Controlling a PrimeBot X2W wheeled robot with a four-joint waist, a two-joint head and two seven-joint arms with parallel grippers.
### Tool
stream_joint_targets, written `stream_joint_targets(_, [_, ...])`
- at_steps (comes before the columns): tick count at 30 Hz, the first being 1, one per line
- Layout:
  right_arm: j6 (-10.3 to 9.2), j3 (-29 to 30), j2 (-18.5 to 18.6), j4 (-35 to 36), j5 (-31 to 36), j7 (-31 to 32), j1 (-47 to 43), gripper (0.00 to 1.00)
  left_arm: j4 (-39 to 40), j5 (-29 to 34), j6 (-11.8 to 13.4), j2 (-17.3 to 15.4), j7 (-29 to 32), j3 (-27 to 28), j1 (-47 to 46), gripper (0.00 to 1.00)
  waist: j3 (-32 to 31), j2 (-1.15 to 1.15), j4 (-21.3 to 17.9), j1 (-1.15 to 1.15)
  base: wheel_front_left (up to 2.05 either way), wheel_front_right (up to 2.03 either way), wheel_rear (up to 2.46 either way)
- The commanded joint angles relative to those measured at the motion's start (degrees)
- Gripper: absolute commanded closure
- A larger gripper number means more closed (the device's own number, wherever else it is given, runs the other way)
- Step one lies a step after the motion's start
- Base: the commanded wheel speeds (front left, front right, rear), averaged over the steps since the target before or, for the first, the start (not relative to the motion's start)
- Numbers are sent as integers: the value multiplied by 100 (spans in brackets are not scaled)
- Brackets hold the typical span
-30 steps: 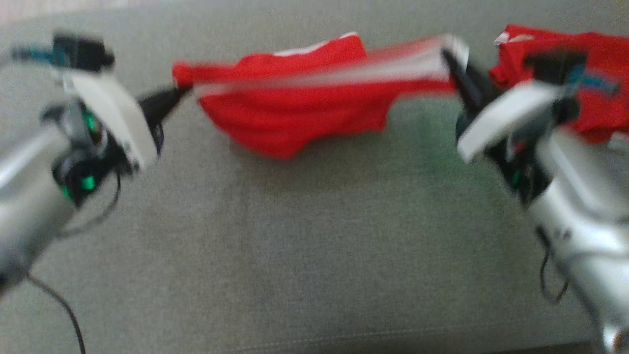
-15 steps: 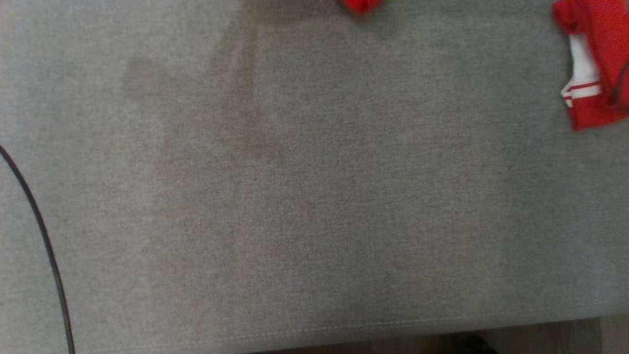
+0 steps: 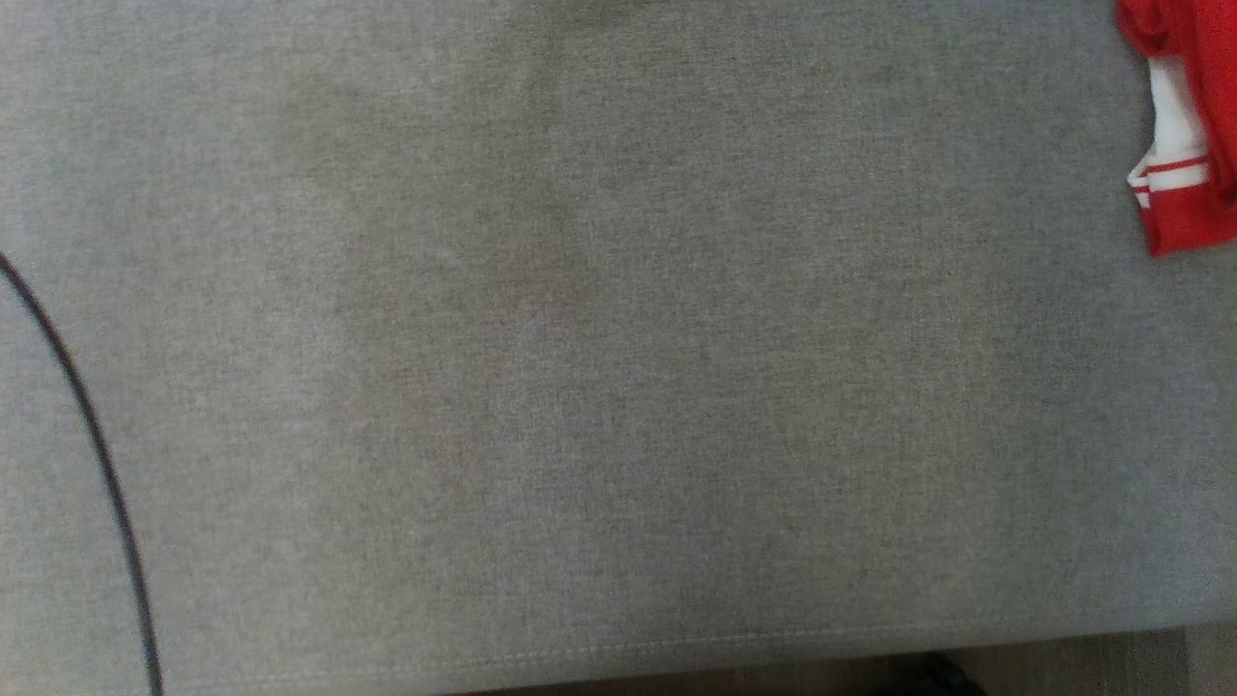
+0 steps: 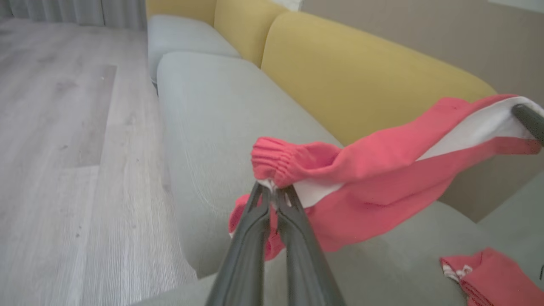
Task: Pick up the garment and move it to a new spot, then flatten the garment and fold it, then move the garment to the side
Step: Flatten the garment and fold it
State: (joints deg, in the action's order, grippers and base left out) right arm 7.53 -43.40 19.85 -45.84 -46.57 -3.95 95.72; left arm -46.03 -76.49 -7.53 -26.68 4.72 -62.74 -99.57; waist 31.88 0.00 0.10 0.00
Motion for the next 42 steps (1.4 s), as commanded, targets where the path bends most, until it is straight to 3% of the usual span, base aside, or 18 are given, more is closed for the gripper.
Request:
stream_joint_targets(1, [-4, -86, 34, 91, -54, 110, -203, 100, 124, -45, 4, -154, -16, 73, -3, 100, -21, 0, 15, 0, 0, 0, 0])
stream_joint_targets(7, [-4, -884, 270, 170, -435, 445, -1445, 100, 632, -68, 4, -273, -59, -645, 1222, 100, -292, 0, 26, 0, 0, 0, 0])
stream_joint_targets(12, [-4, -1327, 519, 393, -846, 650, -2501, 100, 989, -259, 4, -506, -116, -855, 2112, 100, -739, 0, -9, 0, 0, 0, 0])
stream_joint_targets(25, [-4, -2087, 1509, 1544, -2008, 1981, -4858, 100, 2597, -787, 5, -1242, 1321, -1049, 4638, 100, -2427, 0, -166, 0, 0, 0, 0])
stream_joint_targets(34, [-4, -1756, 2544, 2602, -2116, 3030, -5638, 100, 4213, -1122, 383, -1941, 2235, -1057, 5390, 100, -2776, 0, -180, 0, 0, 0, 0])
stream_joint_targets(37, [-4, -1480, 2638, 2831, -2121, 3318, -5795, 100, 4500, -1142, 508, -2095, 2378, -1054, 5414, 100, -2760, 0, -166, 0, 0, 0, 0])
stream_joint_targets(42, [-4, -1048, 2588, 3048, -2034, 3573, -5859, 100, 4557, -1238, 597, -2061, 2449, -944, 5265, 100, -2608, 0, -91, 0, 0, 0, 0])
